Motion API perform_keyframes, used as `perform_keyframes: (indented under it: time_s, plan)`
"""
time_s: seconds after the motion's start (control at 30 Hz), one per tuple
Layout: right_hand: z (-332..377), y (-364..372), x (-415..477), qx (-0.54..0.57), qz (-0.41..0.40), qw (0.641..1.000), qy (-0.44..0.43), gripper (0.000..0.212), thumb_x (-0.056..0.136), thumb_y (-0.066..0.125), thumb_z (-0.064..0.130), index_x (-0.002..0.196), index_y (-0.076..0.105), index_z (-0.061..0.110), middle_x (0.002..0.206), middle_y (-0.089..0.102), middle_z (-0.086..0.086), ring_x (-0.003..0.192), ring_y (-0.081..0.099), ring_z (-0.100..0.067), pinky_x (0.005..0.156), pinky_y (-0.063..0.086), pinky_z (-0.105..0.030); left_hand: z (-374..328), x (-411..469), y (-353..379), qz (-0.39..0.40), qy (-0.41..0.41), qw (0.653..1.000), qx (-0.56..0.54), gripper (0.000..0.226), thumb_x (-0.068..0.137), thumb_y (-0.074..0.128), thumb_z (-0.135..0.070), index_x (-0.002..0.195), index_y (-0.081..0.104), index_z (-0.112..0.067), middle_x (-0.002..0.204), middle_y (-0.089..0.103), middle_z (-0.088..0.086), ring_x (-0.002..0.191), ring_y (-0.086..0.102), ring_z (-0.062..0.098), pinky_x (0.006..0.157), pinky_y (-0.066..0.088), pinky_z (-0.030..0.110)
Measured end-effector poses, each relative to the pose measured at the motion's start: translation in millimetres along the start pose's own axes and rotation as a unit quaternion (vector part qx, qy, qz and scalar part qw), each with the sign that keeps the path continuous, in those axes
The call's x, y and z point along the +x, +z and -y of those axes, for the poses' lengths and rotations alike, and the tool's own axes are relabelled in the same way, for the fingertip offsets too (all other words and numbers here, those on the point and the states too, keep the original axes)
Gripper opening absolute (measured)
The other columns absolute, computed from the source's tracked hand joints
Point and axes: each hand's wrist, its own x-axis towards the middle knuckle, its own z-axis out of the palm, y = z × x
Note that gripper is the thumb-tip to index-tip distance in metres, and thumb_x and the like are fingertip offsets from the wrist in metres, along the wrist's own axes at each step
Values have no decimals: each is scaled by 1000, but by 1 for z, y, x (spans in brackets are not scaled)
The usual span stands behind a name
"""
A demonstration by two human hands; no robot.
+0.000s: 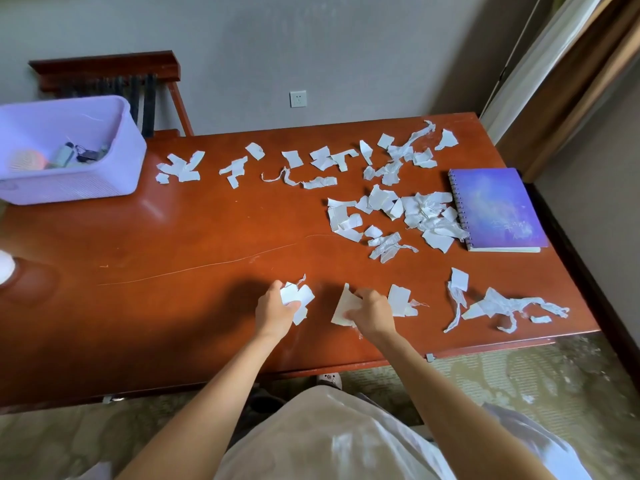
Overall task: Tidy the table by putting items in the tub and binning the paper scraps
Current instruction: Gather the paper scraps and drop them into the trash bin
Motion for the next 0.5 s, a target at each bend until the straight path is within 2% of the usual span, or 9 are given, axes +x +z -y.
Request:
perform_keyframes:
  time_s: [0.07, 0.1, 0.17, 0.23, 0.3, 0.33, 0.4, 0.43, 0.5]
  plan:
    - [2, -6, 3, 36, -25, 999, 3, 15, 83, 65, 7, 97, 60, 6, 95, 63, -11, 81, 64, -25, 54, 44, -15, -3, 1, 1, -5, 3, 1000, -21, 43, 84, 65, -10, 122, 47, -3, 122, 57, 18, 110, 58, 31, 79, 52, 32]
    - [3, -12, 5, 42, -44, 998, 2, 13, 83, 65, 7, 79, 54, 10, 80, 58, -6, 67, 57, -19, 48, 37, -11, -5, 2, 2, -5, 5, 999, -32, 42, 83, 66, -8, 119, 47, -3, 120, 58, 18, 107, 59, 31, 78, 52, 33]
    - [-4, -29, 8, 57, -88, 994, 11, 40, 81, 66, 6, 60, 34, 16, 63, 47, -1, 51, 44, -13, 43, 30, -14, -11, 3, 5, 6, 11, 999, -46, 43, 81, 68, -6, 117, 45, -4, 118, 57, 16, 106, 58, 32, 80, 54, 38]
    - [-18, -45, 9, 55, -123, 990, 43, 41, 80, 69, 9, 58, 34, 15, 67, 52, -5, 54, 46, -17, 43, 29, -18, -21, 5, 10, 24, 24, 998, -53, 45, 80, 68, -6, 118, 44, -6, 113, 54, 11, 107, 56, 31, 80, 55, 41]
    - [-32, -54, 9, 42, -135, 987, 79, 25, 78, 72, 14, 69, 50, 10, 88, 63, -11, 69, 55, -22, 46, 32, -18, -32, 7, 18, 45, 42, 997, -47, 46, 81, 69, -8, 121, 46, -9, 112, 53, 7, 110, 53, 28, 81, 53, 38]
    - [-38, -55, 8, 34, -129, 986, 96, 19, 77, 74, 18, 78, 58, 7, 102, 63, -14, 80, 59, -25, 51, 39, -21, -38, 9, 23, 55, 55, 996, -35, 47, 81, 69, -11, 123, 48, -10, 117, 55, 8, 112, 53, 27, 84, 52, 36]
    - [-46, -52, 6, 5, -117, 986, 116, 36, 76, 75, 25, 104, 65, 4, 121, 54, -16, 106, 53, -30, 76, 48, -32, -47, 13, 32, 64, 72, 995, -4, 49, 81, 70, -18, 126, 52, -10, 126, 57, 8, 116, 53, 25, 89, 52, 34]
    - [-48, -50, 4, -10, -119, 986, 120, 44, 78, 74, 28, 114, 63, 5, 128, 48, -15, 116, 46, -31, 89, 45, -36, -51, 14, 35, 64, 78, 995, 9, 50, 81, 71, -21, 127, 53, -10, 128, 59, 8, 117, 54, 25, 92, 53, 34]
    - [-46, -44, 1, -11, -133, 983, 125, 52, 80, 71, 29, 126, 57, 10, 135, 40, -13, 124, 37, -31, 102, 39, -40, -56, 17, 40, 59, 82, 995, 27, 51, 81, 70, -24, 128, 54, -10, 129, 60, 10, 118, 55, 26, 95, 52, 37]
